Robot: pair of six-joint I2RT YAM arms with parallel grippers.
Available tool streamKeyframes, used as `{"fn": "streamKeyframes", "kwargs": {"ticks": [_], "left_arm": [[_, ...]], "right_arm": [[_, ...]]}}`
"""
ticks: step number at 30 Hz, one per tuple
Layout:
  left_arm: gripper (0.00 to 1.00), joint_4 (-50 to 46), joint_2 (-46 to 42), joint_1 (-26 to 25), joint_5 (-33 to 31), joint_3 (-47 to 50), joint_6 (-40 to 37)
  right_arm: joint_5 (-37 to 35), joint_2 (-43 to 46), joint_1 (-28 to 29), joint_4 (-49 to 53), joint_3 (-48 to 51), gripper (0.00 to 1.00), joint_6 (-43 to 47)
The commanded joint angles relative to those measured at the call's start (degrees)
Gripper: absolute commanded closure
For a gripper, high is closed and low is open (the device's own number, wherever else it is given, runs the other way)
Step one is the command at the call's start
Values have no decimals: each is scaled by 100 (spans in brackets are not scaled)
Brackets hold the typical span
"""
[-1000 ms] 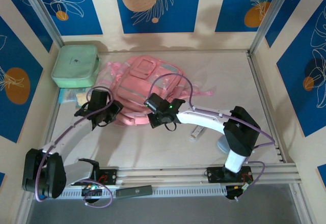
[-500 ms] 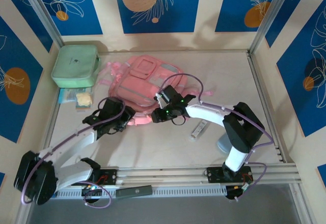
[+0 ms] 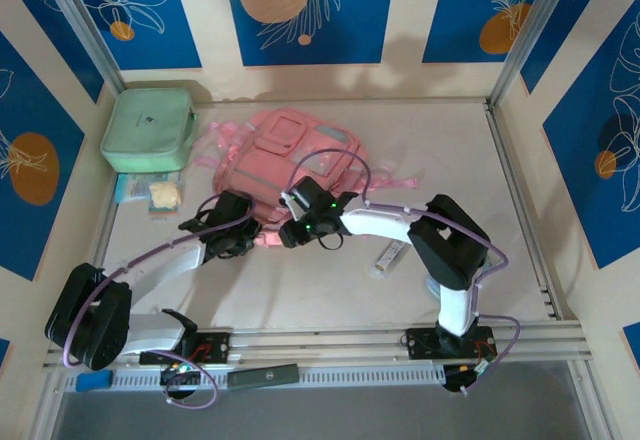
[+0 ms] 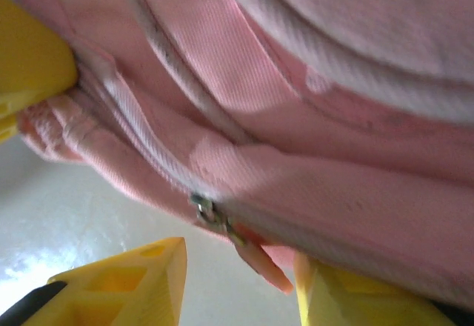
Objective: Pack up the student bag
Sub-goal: Zip the student bag at the center of the table.
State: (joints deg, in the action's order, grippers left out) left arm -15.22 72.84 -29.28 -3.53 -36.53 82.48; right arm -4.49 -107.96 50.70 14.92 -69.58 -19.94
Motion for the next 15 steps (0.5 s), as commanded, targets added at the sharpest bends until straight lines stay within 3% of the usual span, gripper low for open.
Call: {"fn": "streamKeyframes", "kwargs": {"ticks": [1,10,15], "left_arm": [[80,156,-16,12,-100,-41,209],[95,362,-159,10,1,216,261],[100,508,-73,8,17,311,263]], "right_arm": [[-399,-274,42,196,-363,63,192],[-576,-182,474,378,-537,87,528],[-892,-14,1015,672,-817,98,169]]}}
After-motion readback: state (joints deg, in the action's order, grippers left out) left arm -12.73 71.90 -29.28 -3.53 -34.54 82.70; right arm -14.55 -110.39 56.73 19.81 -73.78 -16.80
